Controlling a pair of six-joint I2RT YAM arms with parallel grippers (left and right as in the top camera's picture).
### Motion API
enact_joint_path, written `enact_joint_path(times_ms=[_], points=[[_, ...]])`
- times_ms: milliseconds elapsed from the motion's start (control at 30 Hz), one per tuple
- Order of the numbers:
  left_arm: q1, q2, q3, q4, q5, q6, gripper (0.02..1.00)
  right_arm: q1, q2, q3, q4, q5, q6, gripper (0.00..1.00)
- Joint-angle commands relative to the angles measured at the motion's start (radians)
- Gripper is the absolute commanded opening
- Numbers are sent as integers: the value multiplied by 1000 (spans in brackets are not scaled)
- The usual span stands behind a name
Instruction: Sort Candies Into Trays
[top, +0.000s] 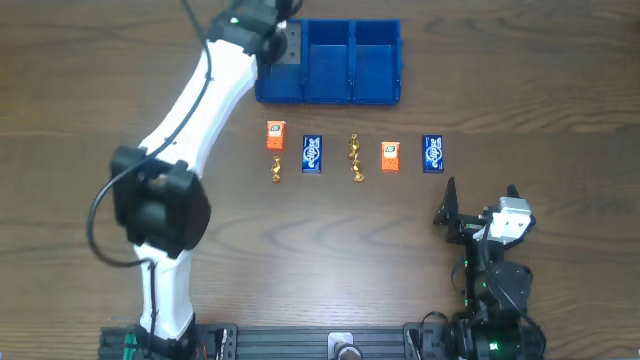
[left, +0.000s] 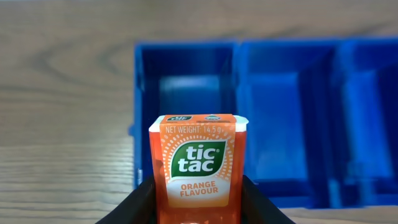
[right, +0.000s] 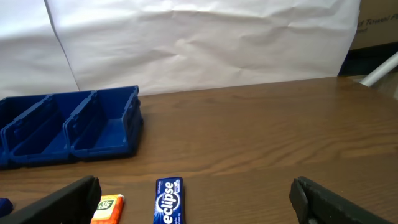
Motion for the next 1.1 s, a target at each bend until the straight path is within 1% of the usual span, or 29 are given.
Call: enact_joint_path(times_ms=[33,633,833,867,900,933,967,1000,1067,1100], points=[[7,66,27,2,-18,-35,297,-5,-7,-2,-3,9,-10,998],[24,98,27,17,-7,-37,310,-5,-7,-2,-3,9,-10,998],[24,98,27,19,-3,-36,340,-5,-7,-2,-2,9,-10,998],[24,98,27,19,-3,-36,417,-5,-7,-2,-3,9,-10,998],[24,98,27,19,-3,-36,535,-5,-7,-2,-2,9,-10,998],[24,98,27,20,-3,-36,709,-5,-7,-2,-3,9,-10,998],[24,98,27,20,-3,-35,836,-5,-7,-2,-3,9,-10,998],[24,98,27,21,-3,-33,932,-5,-7,-2,-3,9,-10,998],[24,98,28,28,-3,-33,1000,-5,-7,-2,-3,9,-10,998],[24,97,33,27,-3,-33,998,-5,-7,-2,-3,9,-10,998]])
